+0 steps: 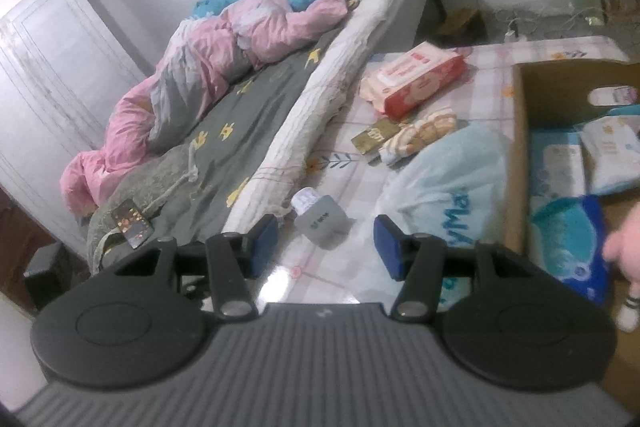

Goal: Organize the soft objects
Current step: 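Move both grippers back over the white-and-red cup on the floor, then close both grippers on the white-and-red cup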

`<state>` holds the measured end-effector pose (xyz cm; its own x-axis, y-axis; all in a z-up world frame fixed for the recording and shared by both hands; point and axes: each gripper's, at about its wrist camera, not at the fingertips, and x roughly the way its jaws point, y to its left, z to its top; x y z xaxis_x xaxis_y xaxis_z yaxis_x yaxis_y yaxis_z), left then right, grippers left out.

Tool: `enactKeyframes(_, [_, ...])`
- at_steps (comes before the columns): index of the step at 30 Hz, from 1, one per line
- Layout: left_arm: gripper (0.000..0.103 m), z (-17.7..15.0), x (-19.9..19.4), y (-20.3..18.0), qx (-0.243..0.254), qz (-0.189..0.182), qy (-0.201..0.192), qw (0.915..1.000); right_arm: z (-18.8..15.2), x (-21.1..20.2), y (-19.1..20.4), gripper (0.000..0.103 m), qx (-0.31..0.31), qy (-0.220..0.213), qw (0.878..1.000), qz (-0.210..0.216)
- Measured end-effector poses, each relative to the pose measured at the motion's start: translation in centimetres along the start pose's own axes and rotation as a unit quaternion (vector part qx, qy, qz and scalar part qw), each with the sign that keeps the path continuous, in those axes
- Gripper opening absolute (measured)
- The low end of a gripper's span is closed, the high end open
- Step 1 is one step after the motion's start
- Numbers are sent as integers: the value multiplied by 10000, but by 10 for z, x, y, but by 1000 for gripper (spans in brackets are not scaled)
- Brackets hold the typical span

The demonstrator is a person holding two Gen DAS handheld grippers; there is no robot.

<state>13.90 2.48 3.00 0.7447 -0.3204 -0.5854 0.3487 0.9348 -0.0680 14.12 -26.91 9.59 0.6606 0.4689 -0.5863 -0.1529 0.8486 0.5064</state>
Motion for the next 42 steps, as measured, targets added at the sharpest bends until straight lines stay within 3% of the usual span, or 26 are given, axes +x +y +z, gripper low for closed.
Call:
enactKeyframes(3, [83,1,9,2,96,109,-38,9999,11,15,3,53,39,125,9999,87])
enactKeyframes(8, [64,-1,31,6,78,206,-2,9998,29,54,14,53,-44,350,9989,297])
enactKeyframes(14, [42,-7,70,5,-75,161,250,9995,54,137,17,51,219,851,9949,487])
enactKeyframes(19, [29,-10,105,8,-153,313,535,9980,62,212,15,46,80,1246,9922,22])
enactKeyframes(21, [28,-11,115,10,-198,317,650,9972,64,239,11,46,132,1454,9892,-107])
enactKeyframes(26, [21,-17,131,16,-325,351,854,9952,58,281,-1,46,358,1868,9816,-167])
enactKeyframes(31, [10,-18,135,24,-642,345,982,9925,46,300,-11,46,658,2168,9740,-32])
enactKeyframes(36, [10,-16,121,37,-978,171,1041,9896,43,287,-5,47,776,2208,9721,170])
enactKeyframes(42, [13,-17,89,49,-1524,-342,1155,9809,40,259,4,47,917,2200,9705,371])
